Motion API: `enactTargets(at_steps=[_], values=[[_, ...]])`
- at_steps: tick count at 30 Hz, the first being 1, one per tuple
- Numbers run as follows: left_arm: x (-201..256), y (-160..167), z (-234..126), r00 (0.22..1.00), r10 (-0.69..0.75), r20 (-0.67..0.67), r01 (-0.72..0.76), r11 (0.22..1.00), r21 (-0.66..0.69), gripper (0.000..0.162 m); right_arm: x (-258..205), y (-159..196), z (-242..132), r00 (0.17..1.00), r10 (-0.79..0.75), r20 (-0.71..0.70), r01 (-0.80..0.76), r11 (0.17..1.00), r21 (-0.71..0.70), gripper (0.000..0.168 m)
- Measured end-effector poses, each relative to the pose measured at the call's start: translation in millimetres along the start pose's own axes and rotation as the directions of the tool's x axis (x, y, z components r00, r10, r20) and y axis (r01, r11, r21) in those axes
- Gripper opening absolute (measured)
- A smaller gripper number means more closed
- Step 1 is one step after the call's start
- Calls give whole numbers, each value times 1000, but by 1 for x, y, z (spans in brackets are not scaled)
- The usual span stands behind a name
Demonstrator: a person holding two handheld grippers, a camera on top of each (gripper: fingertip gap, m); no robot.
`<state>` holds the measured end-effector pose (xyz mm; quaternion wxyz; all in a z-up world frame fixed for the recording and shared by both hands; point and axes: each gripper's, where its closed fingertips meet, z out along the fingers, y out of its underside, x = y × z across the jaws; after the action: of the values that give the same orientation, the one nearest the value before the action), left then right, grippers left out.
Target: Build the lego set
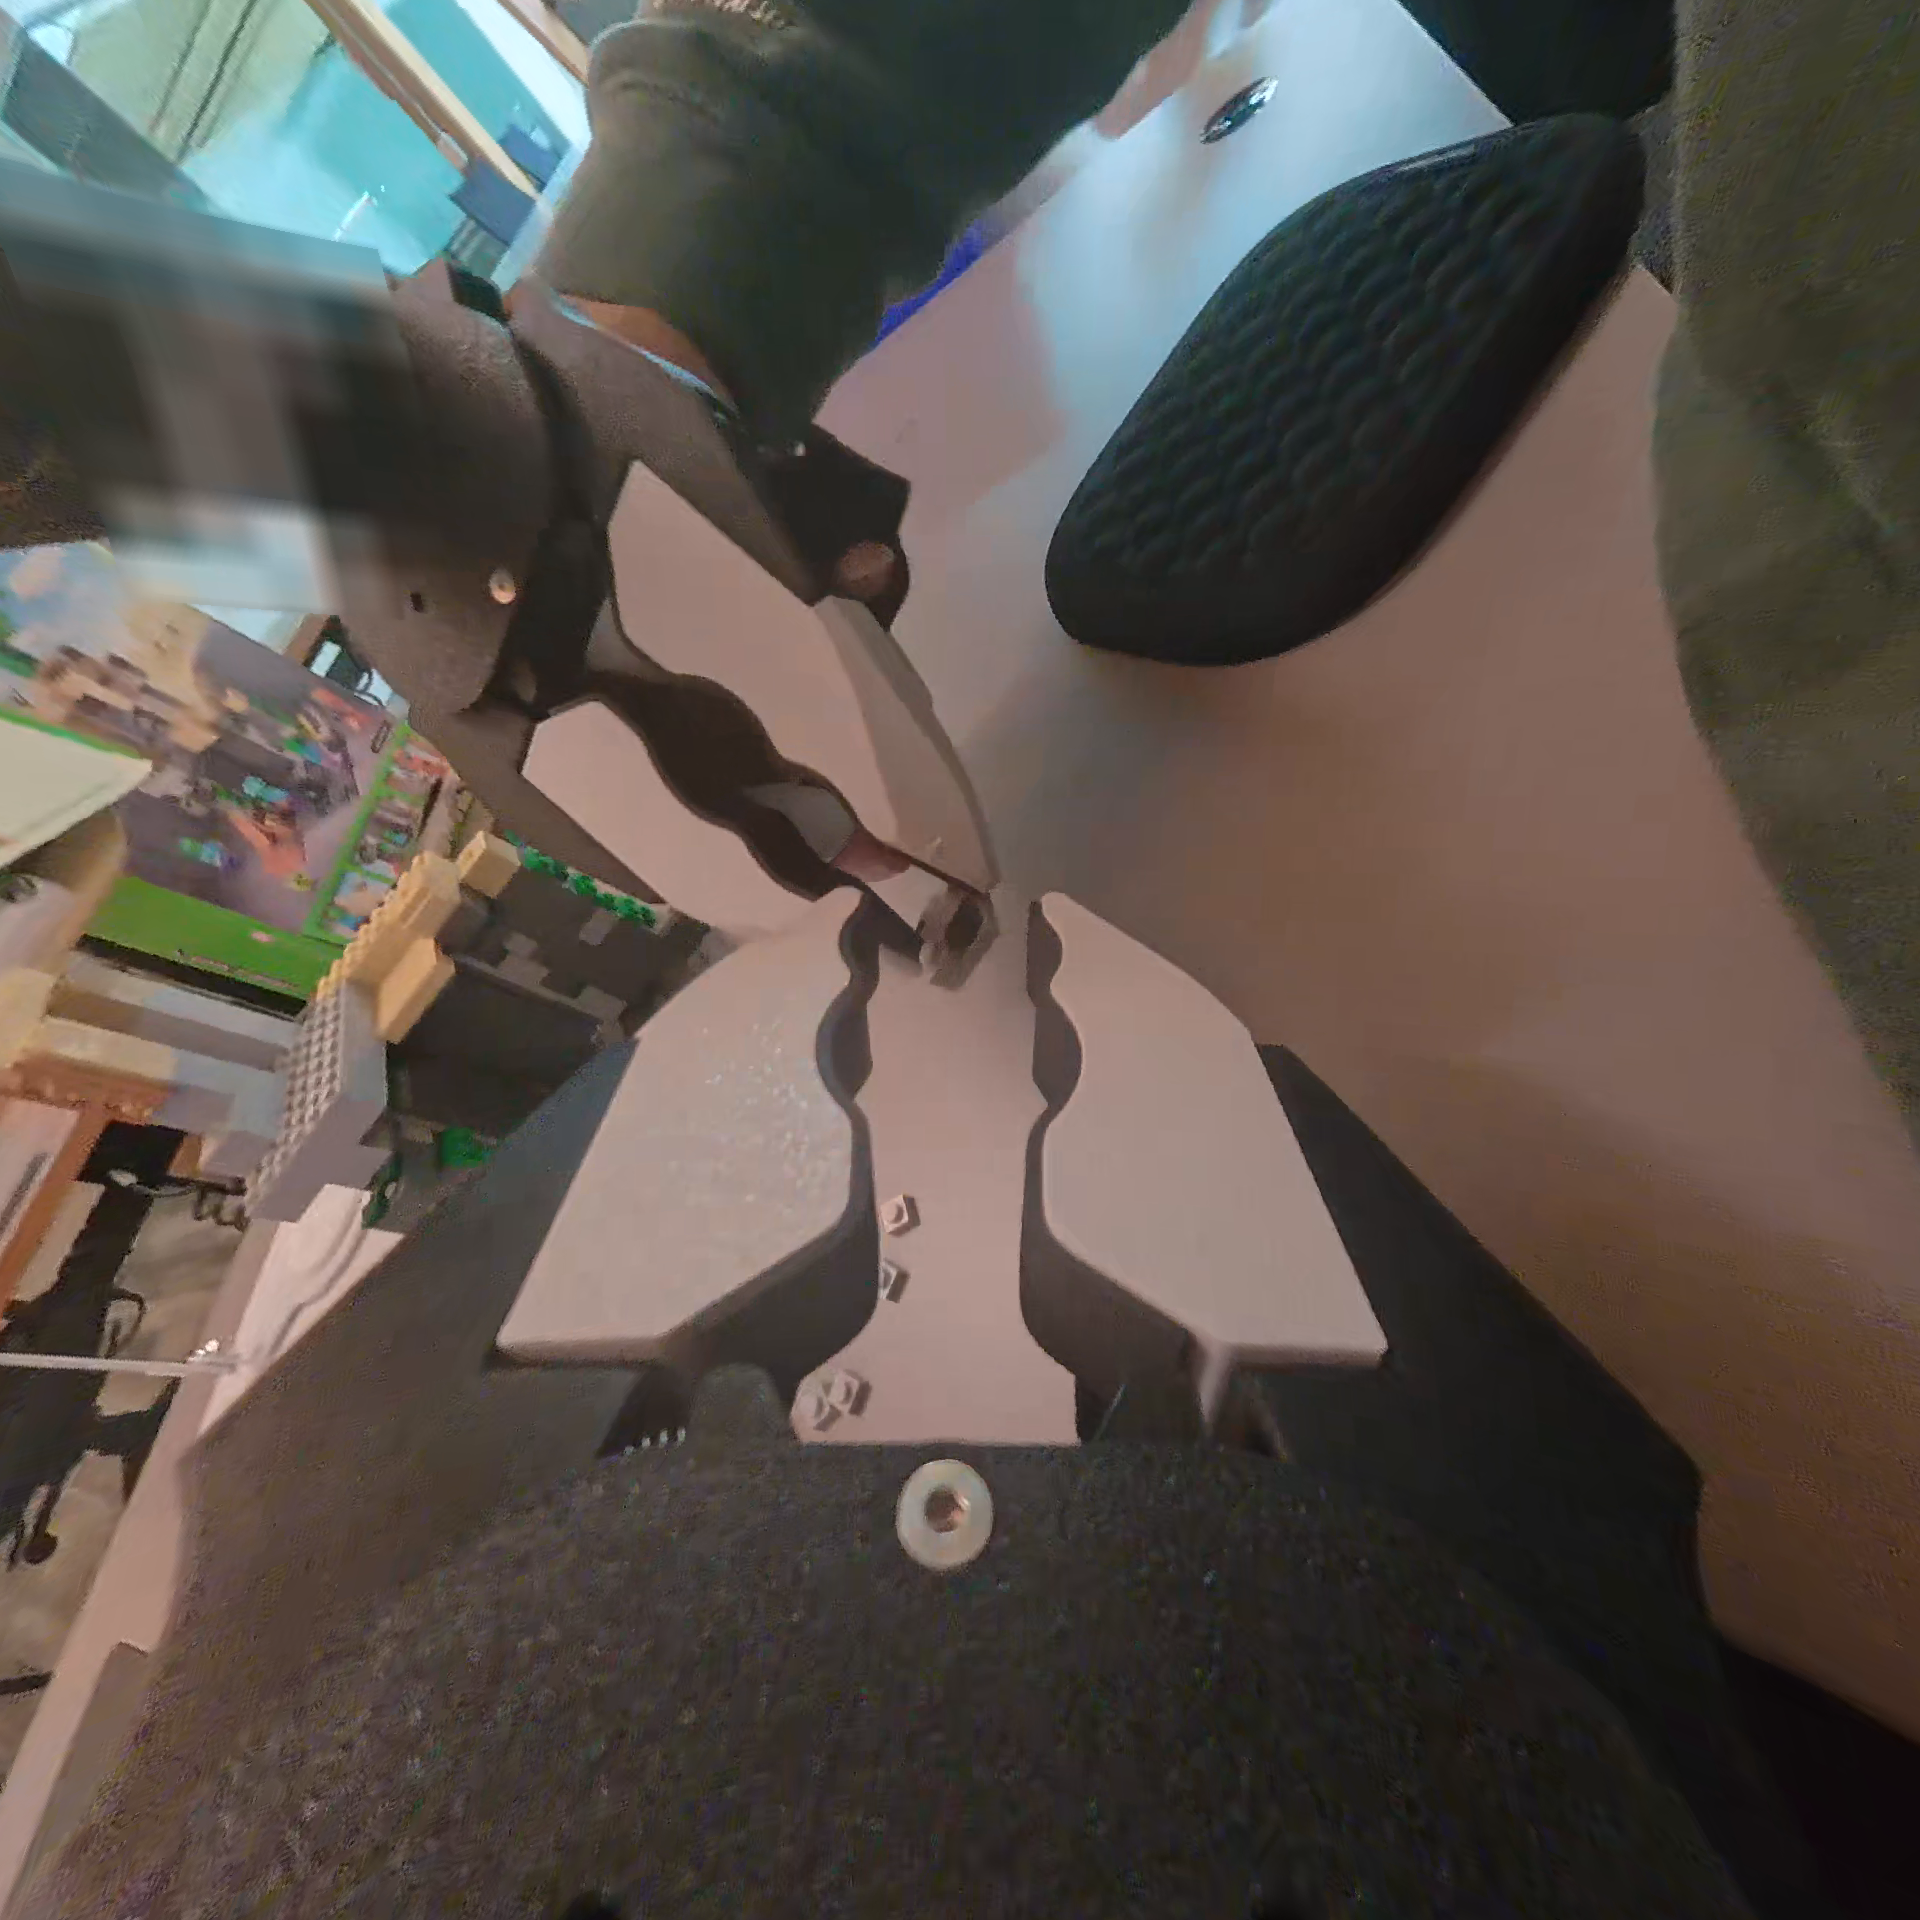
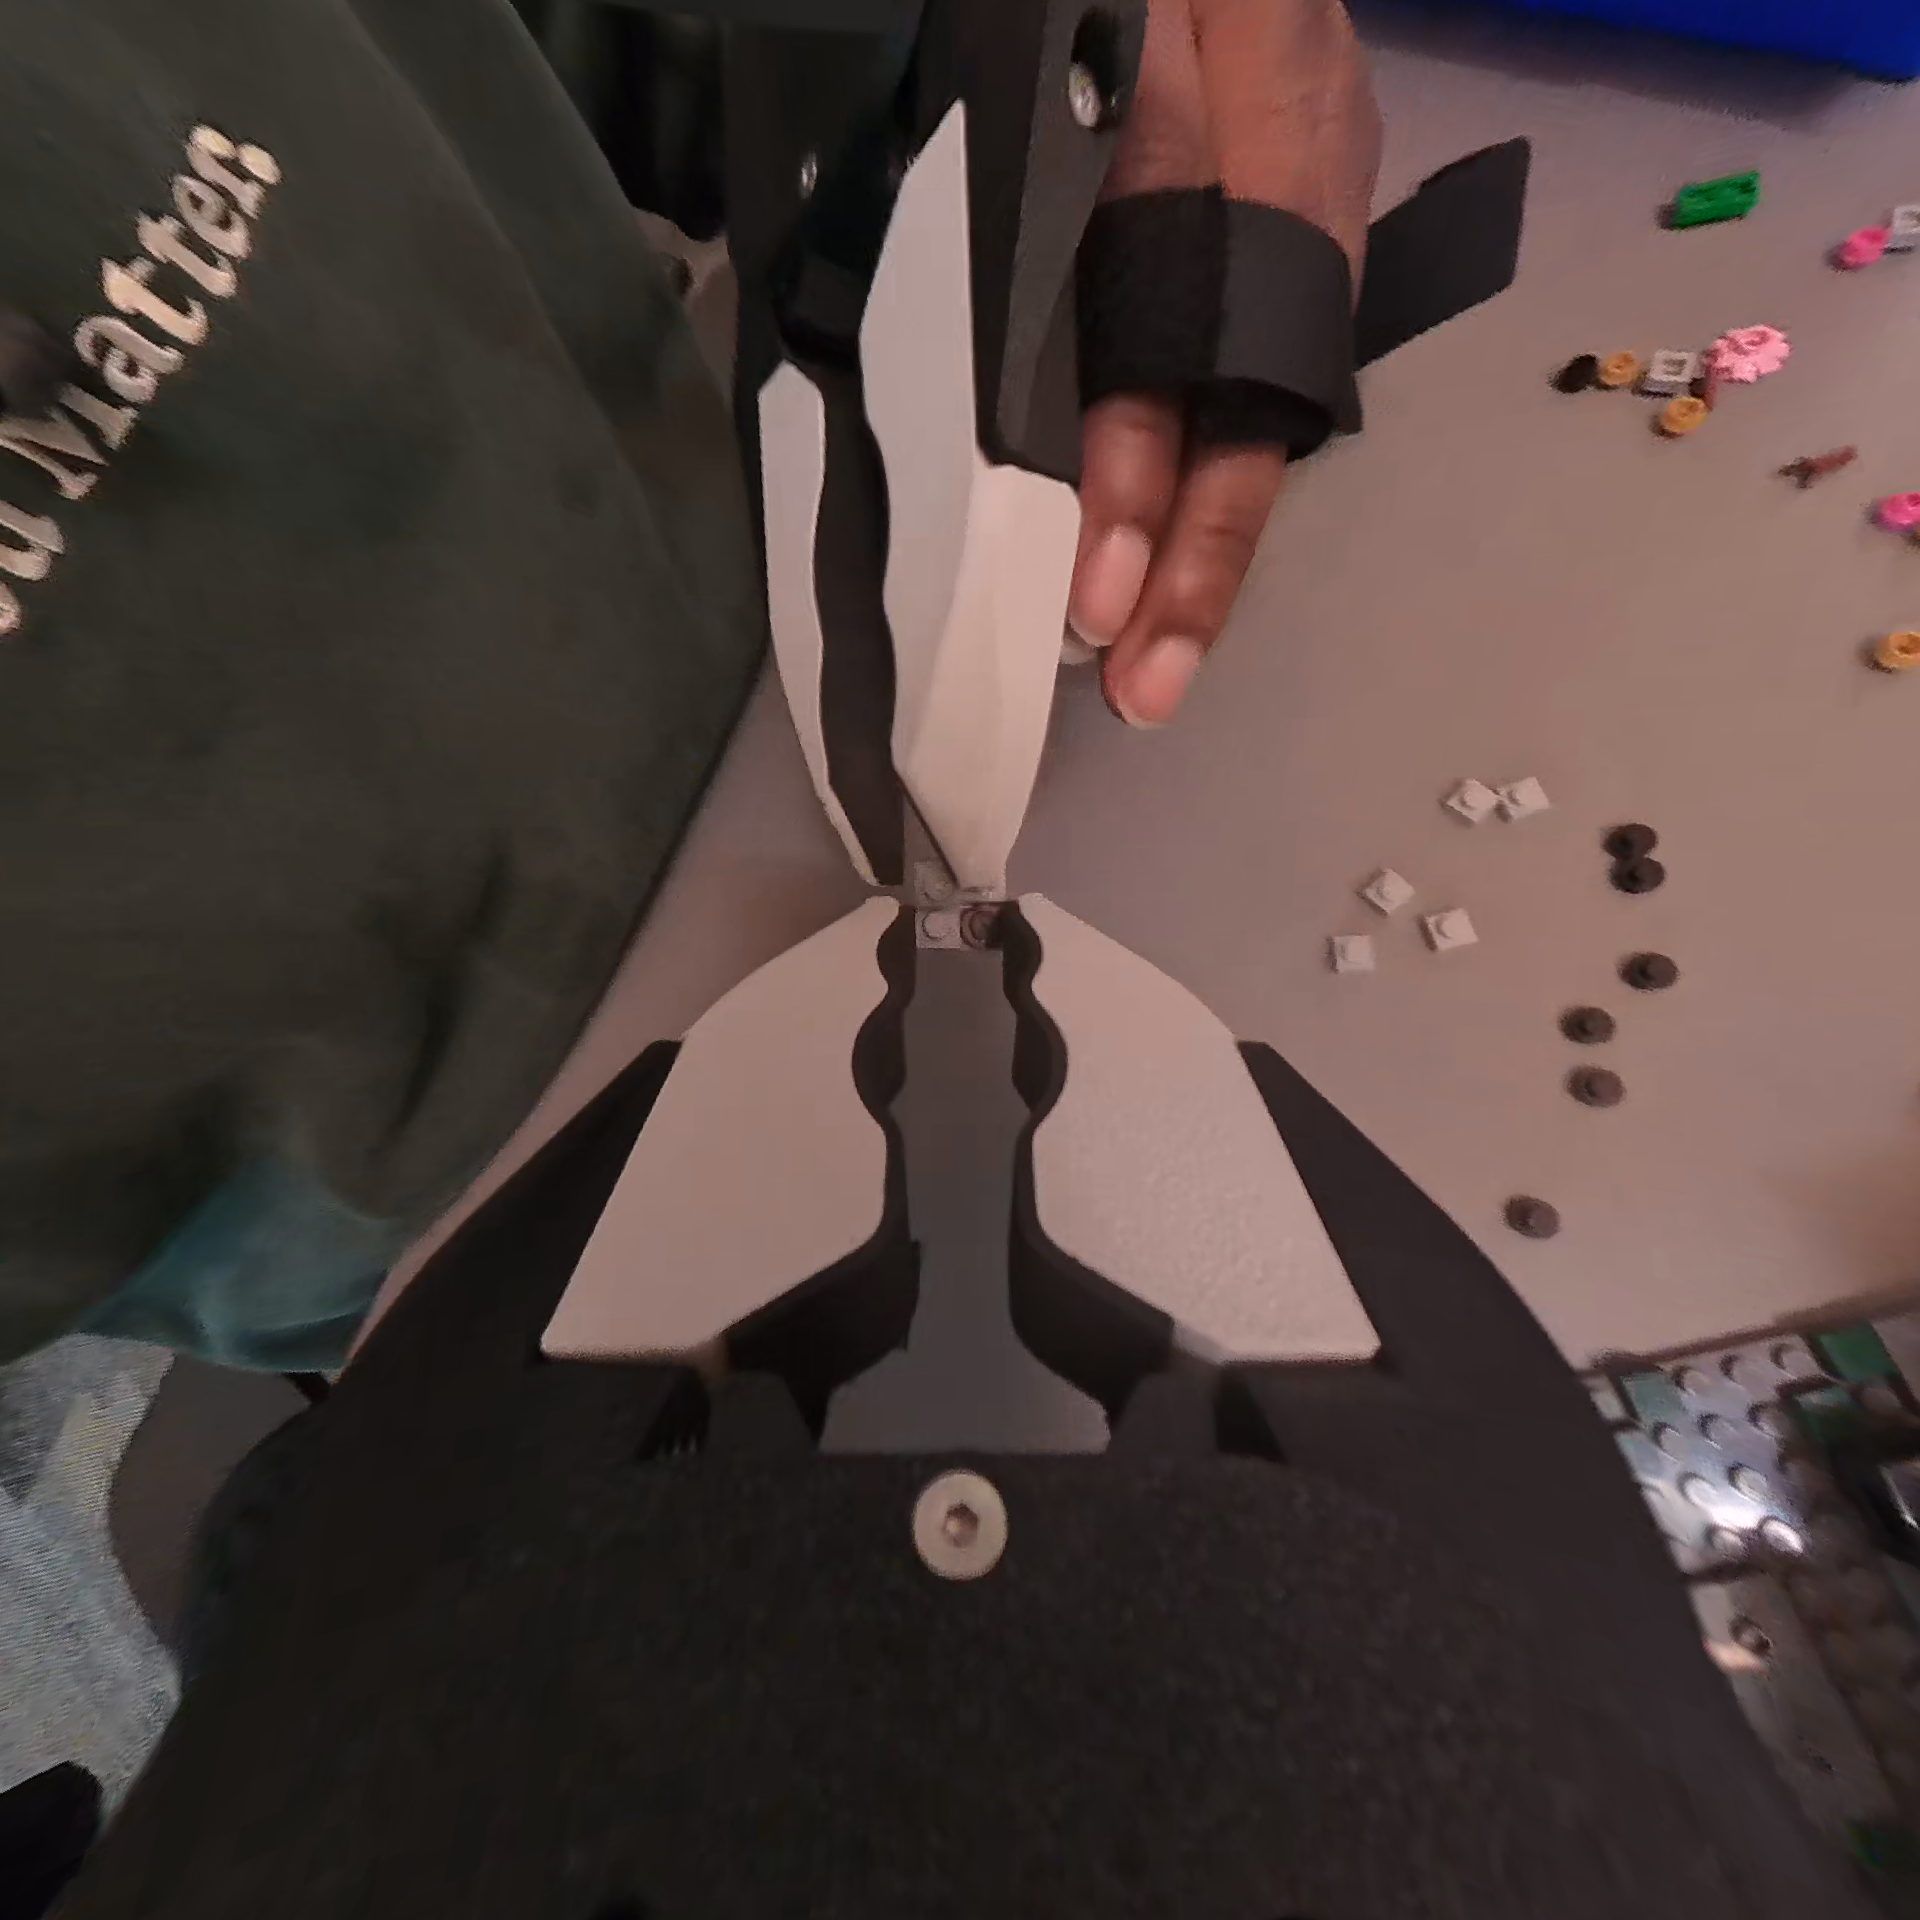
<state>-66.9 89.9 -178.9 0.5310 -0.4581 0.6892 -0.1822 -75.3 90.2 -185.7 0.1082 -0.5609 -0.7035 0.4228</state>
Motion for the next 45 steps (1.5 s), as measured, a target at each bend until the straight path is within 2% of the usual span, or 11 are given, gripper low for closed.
enactTargets(at_steps=[10, 16, 23, 28, 32, 38, 41, 45], values=[[7, -10, -3, 995, 94, 16, -94, 995, 18, 14, -17, -7, 0, 993, 69, 96, -74, 996, 52, 15], [9, -13, -5, 993, 115, 13, -115, 993, 33, 13, -21, -8, 2, 967, 164, 192, -183, 980, 81, 15], [10, -19, -11, 997, 81, 7, -82, 994, 75, 12, -28, -14, 3, 879, 297, 374, -367, 921, 131, 15], [16, -22, -12, 998, 59, -35, -56, 993, 100, 11, -34, -14, 6, 840, 325, 434, -416, 900, 133, 15], [18, -26, -14, 996, -23, -87, 35, 990, 138, 11, -38, -18, 6, 817, 341, 465, -453, 879, 152, 15], [3, -29, -20, 980, -171, -97, 186, 966, 179, 11, -30, -31, -8, 862, 306, 405, -434, 857, 278, 17], [-6, -27, -23, 970, -226, -90, 240, 951, 195, 11, -24, -34, -15, 930, 241, 277, -331, 877, 349, 22], [-14, -23, -26, 963, -259, -77, 270, 941, 206, 11, -24, -30, -13, 988, 135, 75, -153, 923, 353, 28]])
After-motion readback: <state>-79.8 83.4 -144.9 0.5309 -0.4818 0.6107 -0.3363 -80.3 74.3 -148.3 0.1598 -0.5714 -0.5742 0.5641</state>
